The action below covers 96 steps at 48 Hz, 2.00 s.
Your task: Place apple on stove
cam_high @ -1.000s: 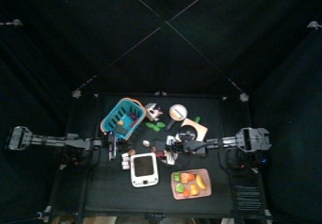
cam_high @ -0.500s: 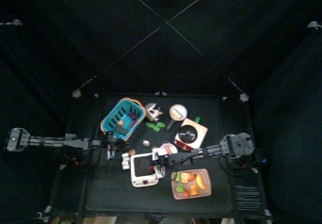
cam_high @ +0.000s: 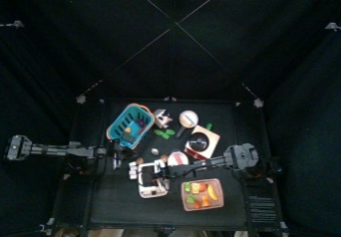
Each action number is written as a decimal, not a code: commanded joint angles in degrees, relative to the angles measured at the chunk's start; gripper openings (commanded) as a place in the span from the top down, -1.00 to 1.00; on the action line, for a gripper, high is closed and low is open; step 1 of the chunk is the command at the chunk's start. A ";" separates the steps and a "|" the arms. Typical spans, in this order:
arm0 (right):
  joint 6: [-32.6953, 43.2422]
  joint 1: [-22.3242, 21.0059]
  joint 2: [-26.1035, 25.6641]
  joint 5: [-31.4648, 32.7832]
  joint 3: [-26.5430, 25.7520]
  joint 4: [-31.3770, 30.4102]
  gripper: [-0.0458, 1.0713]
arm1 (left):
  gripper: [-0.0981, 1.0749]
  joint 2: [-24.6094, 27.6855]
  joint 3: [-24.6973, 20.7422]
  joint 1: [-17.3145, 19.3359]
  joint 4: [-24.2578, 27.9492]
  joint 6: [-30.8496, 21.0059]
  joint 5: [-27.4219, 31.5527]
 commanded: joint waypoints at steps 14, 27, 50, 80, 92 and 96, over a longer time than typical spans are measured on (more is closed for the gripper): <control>0.18 -0.44 0.18 0.18 -2.90 -0.35 -0.26 | -0.23 0.09 -0.79 0.18 -0.09 0.00 -0.26; 0.26 -0.53 0.18 0.18 -2.81 -0.26 -0.40 | -0.23 0.09 -0.70 0.18 -0.09 0.00 -0.26; 1.14 -0.70 0.26 -0.62 -3.08 0.26 -0.86 | -0.23 0.09 -0.62 0.18 -0.09 0.00 -0.26; 1.05 -0.97 -0.62 -0.62 -2.72 0.09 -0.92 | -0.23 0.09 -0.53 0.09 -0.53 0.00 -0.26; 1.32 -0.97 -1.41 -0.62 -2.46 0.44 -0.92 | -0.23 0.09 -0.62 0.09 -0.53 0.00 -0.26; 1.23 -0.97 -2.20 -0.70 -2.29 0.88 -0.92 | -0.23 0.09 -0.53 0.18 -0.53 0.00 -0.26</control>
